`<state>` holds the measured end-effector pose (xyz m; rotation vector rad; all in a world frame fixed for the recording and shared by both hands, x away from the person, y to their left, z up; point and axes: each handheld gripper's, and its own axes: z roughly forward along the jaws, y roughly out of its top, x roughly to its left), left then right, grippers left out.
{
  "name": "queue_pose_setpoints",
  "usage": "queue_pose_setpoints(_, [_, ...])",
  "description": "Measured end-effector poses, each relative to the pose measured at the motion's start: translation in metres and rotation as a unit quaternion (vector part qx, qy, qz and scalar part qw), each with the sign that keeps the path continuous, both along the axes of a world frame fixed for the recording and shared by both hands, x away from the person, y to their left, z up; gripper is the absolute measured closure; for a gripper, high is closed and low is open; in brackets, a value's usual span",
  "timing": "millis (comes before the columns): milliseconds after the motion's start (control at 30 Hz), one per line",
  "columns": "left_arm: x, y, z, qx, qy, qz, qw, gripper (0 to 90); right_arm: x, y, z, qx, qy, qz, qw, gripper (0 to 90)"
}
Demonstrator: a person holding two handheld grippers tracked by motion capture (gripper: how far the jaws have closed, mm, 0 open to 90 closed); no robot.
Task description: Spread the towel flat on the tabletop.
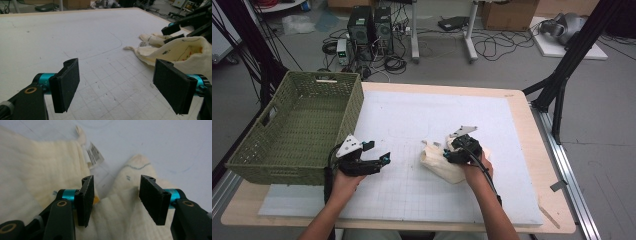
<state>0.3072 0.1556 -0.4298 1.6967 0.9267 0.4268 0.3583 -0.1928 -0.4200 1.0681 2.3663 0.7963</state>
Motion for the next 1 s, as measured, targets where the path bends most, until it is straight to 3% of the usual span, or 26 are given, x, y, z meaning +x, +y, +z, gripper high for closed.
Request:
queue_pose_setpoints(67, [0.000, 0.000, 0.000, -0.003, 0.001, 0.000, 1.0000, 21.9, 0.003, 0.001, -0.006, -0.018, 0.015, -0.006, 0.9997, 49.1])
queue_pose_setpoints(167, [0.000, 0.000, 0.000, -0.001, 0.001, 0.000, 1.0000, 21.9, 0.006, 0.002, -0.010, -0.022, 0.031, -0.005, 0.9993, 58.7])
queue_pose_setpoints(267, [0.001, 0.000, 0.000, 0.000, 0.001, 0.001, 1.0000, 22.0, 0.005, 0.004, -0.009, -0.029, 0.029, 0.008, 0.9991, 78.9])
queue_pose_setpoints(300, [0.001, 0.000, 0.000, 0.000, 0.001, 0.001, 1.0000, 22.0, 0.004, 0.005, -0.009, -0.036, 0.026, 0.013, 0.9989, 81.6])
queue_pose_setpoints(367, [0.001, 0.000, 0.000, 0.001, 0.001, 0.002, 1.0000, 22.0, 0.004, 0.007, -0.008, -0.008, 0.032, 0.029, 0.9990, 83.0])
queue_pose_setpoints(533, [0.001, 0.001, 0.000, -0.002, 0.001, 0.007, 1.0000, 22.0, -0.002, 0.027, 0.004, 0.049, -0.009, 0.079, 0.9957, 83.2])
queue_pose_setpoints(600, [0.001, 0.002, 0.000, -0.003, 0.001, 0.008, 1.0000, 22.0, -0.002, 0.032, 0.010, 0.086, -0.022, 0.105, 0.9905, 83.1])
queue_pose_setpoints(700, [0.001, 0.002, 0.000, -0.004, 0.001, 0.008, 1.0000, 22.0, -0.005, 0.035, 0.018, 0.119, -0.042, 0.130, 0.9834, 82.3])
queue_pose_setpoints(733, [0.001, 0.003, 0.000, -0.003, 0.001, 0.008, 1.0000, 22.0, -0.006, 0.034, 0.019, 0.118, -0.044, 0.130, 0.9834, 81.1])
queue_pose_setpoints(900, [0.001, 0.002, 0.000, -0.002, 0.002, 0.008, 1.0000, 22.0, -0.008, 0.021, 0.018, 0.057, -0.041, 0.082, 0.9941, 63.4])
queue_pose_setpoints(1000, [0.001, 0.002, 0.000, -0.001, 0.003, 0.007, 1.0000, 22.0, -0.010, 0.014, 0.020, 0.047, -0.045, 0.059, 0.9961, 57.9])
